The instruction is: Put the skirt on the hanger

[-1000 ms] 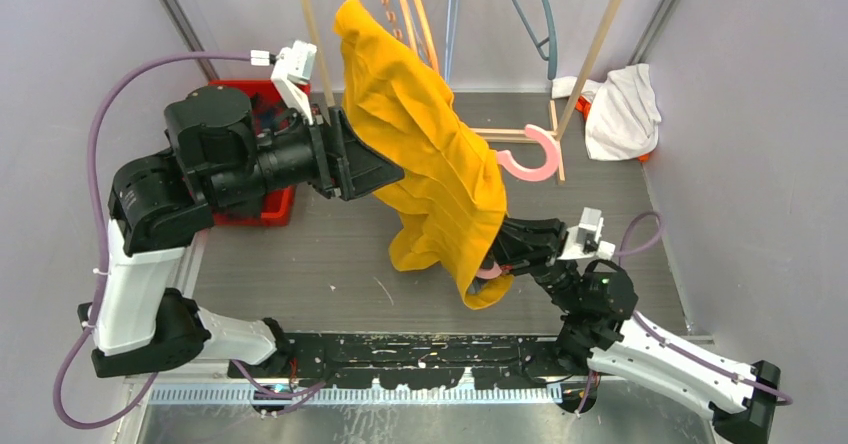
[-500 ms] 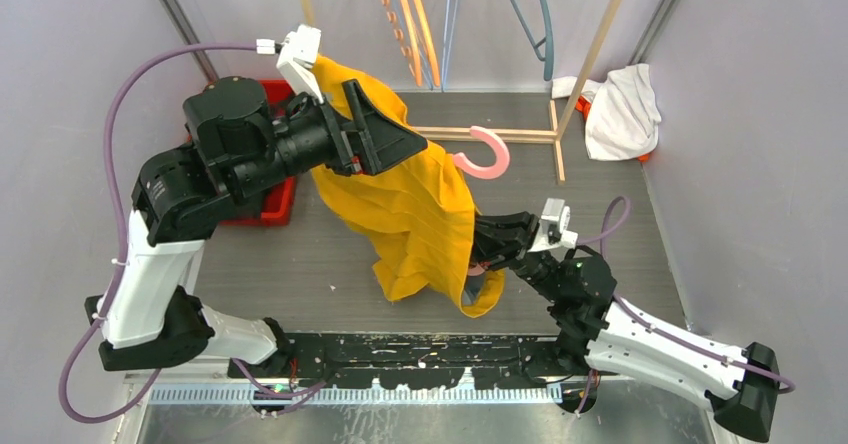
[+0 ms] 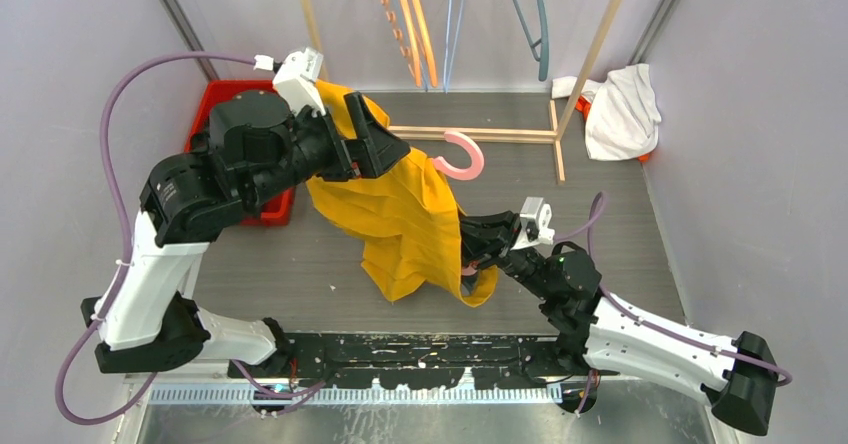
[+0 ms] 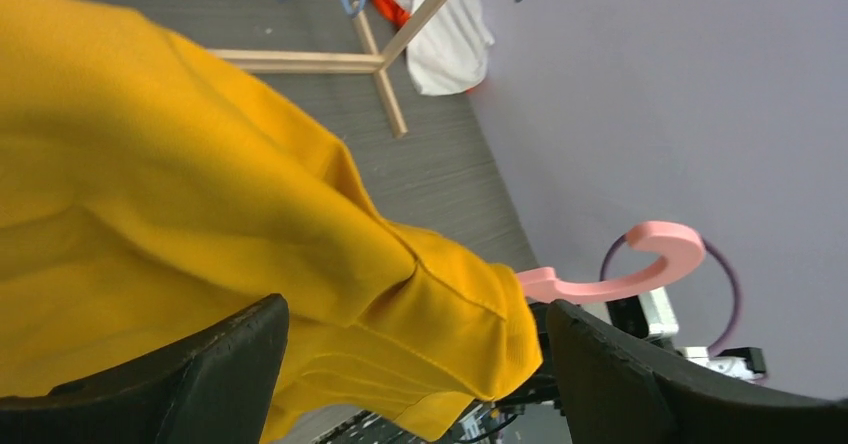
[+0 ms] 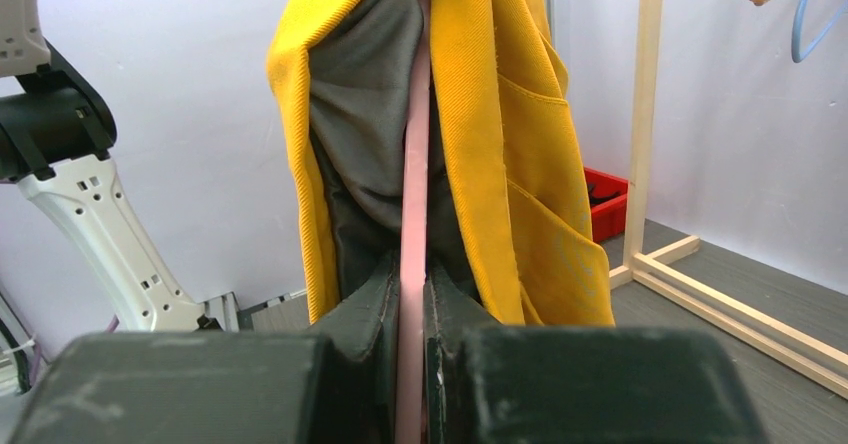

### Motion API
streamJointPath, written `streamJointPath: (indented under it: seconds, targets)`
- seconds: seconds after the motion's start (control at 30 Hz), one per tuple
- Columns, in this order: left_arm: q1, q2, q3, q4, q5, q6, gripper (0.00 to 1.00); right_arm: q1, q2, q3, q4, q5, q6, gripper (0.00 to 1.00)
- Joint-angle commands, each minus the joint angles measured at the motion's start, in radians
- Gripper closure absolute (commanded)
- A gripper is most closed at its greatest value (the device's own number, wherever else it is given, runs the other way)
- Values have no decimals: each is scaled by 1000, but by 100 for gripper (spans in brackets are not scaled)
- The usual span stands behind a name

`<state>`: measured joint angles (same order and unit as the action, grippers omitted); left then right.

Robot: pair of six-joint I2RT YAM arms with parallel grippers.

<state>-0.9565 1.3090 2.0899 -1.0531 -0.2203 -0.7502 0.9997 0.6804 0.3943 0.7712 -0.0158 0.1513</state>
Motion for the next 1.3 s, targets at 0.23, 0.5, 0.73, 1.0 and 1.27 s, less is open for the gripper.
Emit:
streamJointPath:
  seconds: [0.23,0.5,0.73,1.0,1.27]
  targets:
    - [2,7,-47,-3,-190,50,1,16,57,58,264,-1,-23,99]
    - [10,41,-73,71,-228,57,1,38,52,66,265,-4,-47,99]
    - [13,64,-77,101,-243,61,4,43,45,66,268,-10,-52,99]
    - [14,113,-25,81,-214,78,71,47,75,72,290,-12,-52,99]
    - [13,130,48,27,-208,108,99,47,89,110,191,6,-18,99]
